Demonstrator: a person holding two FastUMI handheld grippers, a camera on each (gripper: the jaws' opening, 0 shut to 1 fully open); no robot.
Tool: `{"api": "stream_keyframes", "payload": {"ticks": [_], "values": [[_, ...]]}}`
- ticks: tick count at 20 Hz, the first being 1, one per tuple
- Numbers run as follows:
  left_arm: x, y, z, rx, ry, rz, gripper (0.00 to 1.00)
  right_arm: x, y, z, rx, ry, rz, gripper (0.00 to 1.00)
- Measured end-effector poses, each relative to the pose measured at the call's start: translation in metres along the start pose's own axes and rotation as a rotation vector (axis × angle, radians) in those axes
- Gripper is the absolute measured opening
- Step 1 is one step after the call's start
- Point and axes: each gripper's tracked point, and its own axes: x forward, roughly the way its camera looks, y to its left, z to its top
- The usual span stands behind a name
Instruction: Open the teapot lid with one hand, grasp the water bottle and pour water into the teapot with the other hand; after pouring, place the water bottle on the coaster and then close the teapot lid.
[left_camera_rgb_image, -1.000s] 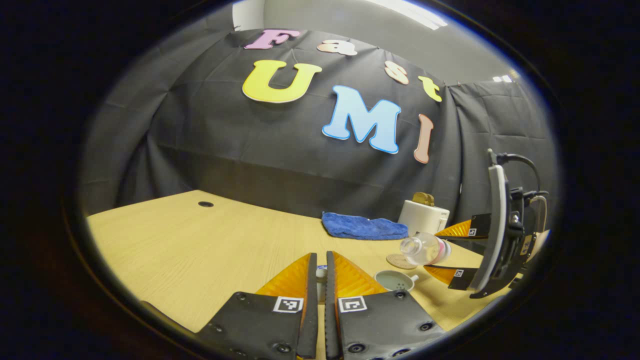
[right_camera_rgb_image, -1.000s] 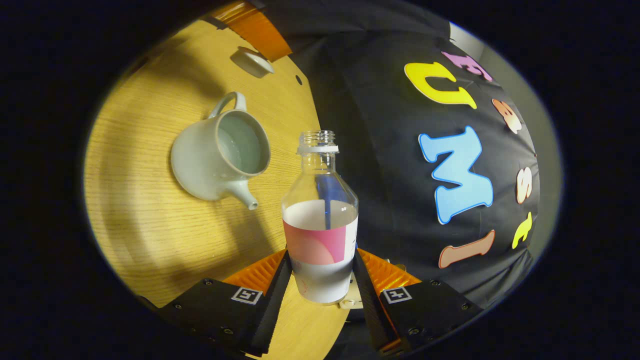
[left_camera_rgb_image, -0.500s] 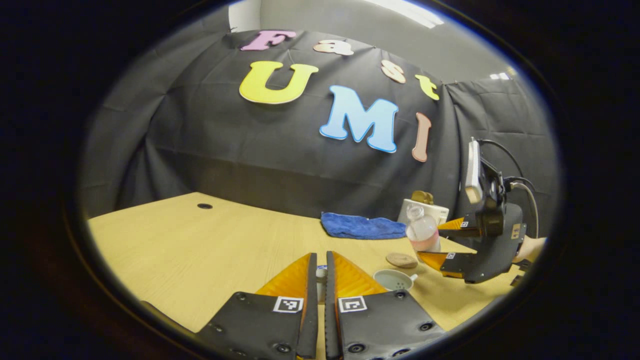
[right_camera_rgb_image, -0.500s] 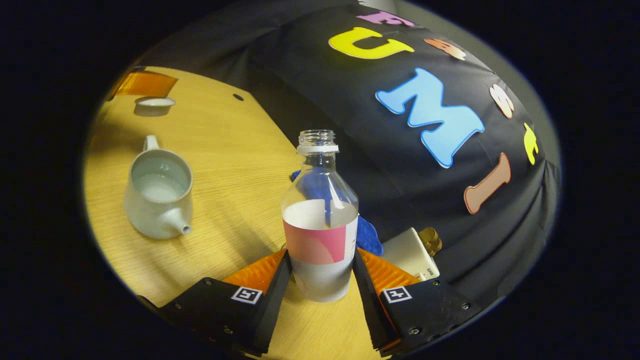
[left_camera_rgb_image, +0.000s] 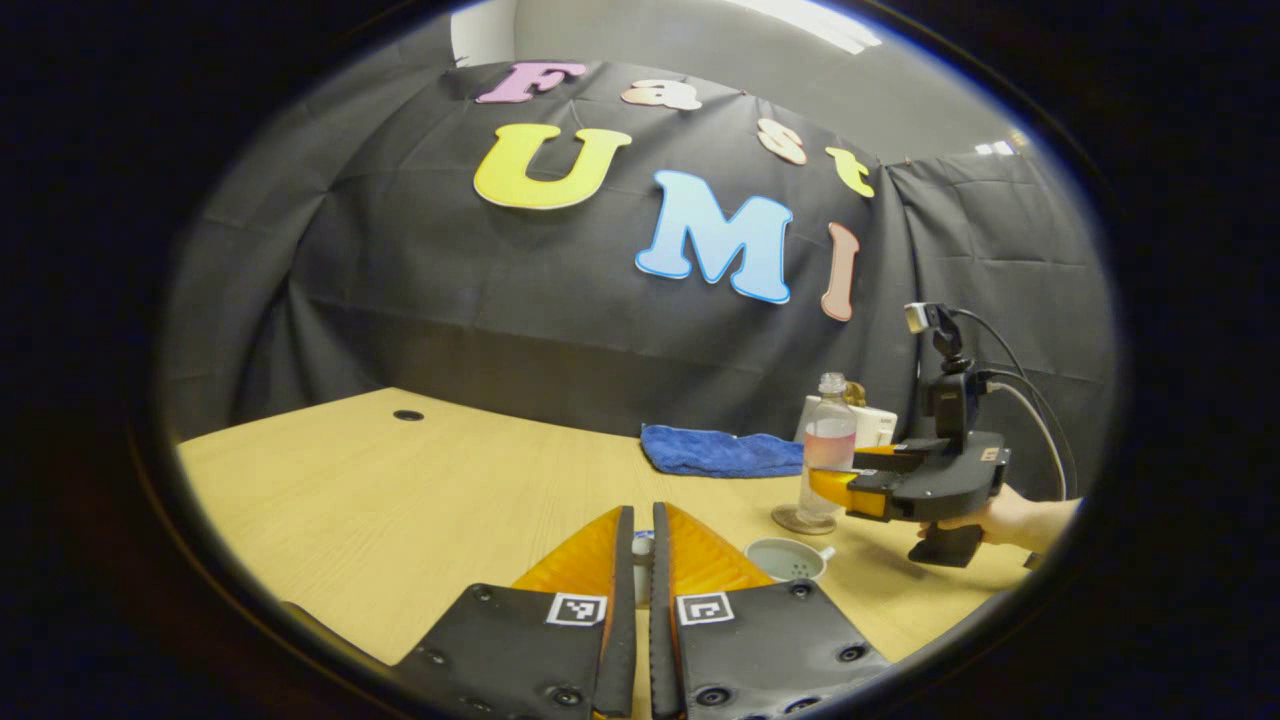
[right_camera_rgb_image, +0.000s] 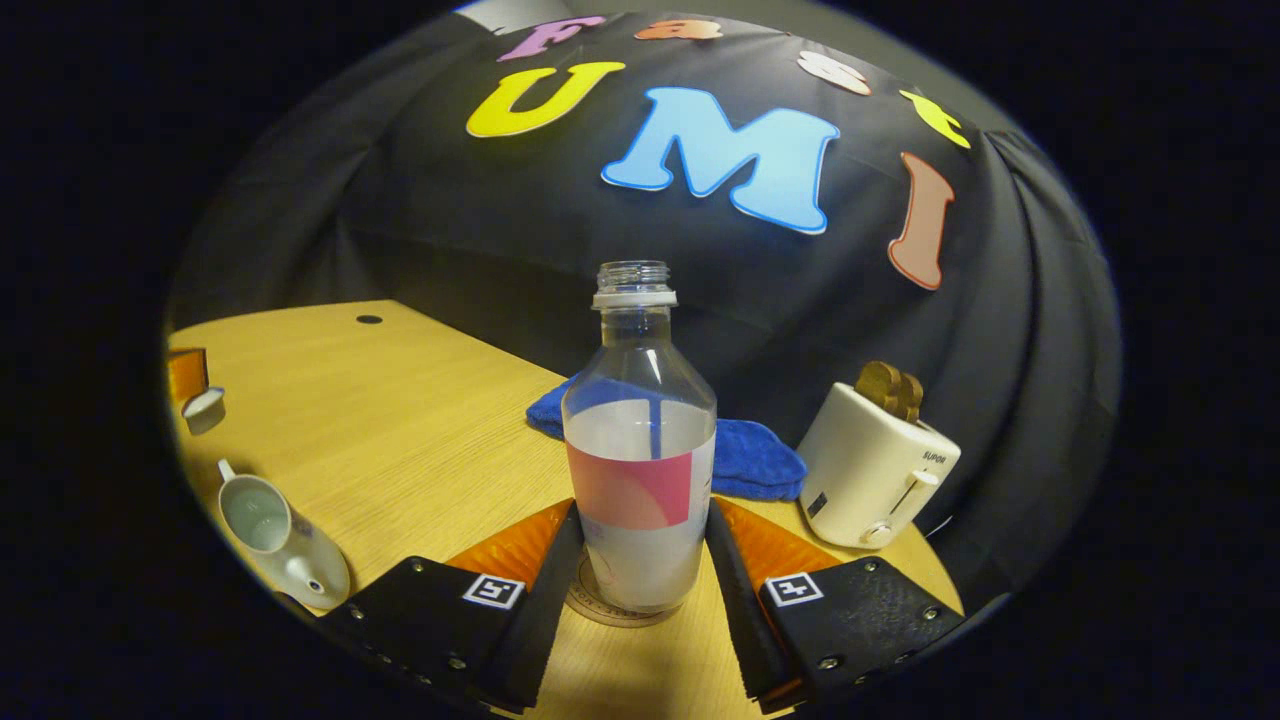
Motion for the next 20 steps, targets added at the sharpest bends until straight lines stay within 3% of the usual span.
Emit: {"api": "stream_keyframes", "payload": {"ticks": [6,13,17,19,20], "values": [[-0.001,-0.002,-0.001,0.009,0.002,-0.003,0.12,0.016,-0.005,-0.001,0.152,-0.003,-0.009,0.72],[0.001,-0.007,-0.002,0.008,0.003,-0.018,0.12,0.011,-0.007,-0.006,0.110,0.022,-0.032,0.76],[0.003,-0.009,-0.003,0.001,0.010,-0.016,0.12,0.007,-0.003,0.003,0.146,0.010,-0.001,0.79],[0.004,-0.009,-0.002,0.004,0.012,-0.012,0.12,0.003,0.000,0.015,0.160,-0.021,0.011,0.94],[0.005,-0.010,-0.002,0.009,0.010,-0.011,0.12,0.001,0.000,0.021,0.159,-0.036,0.012,0.95]]}}
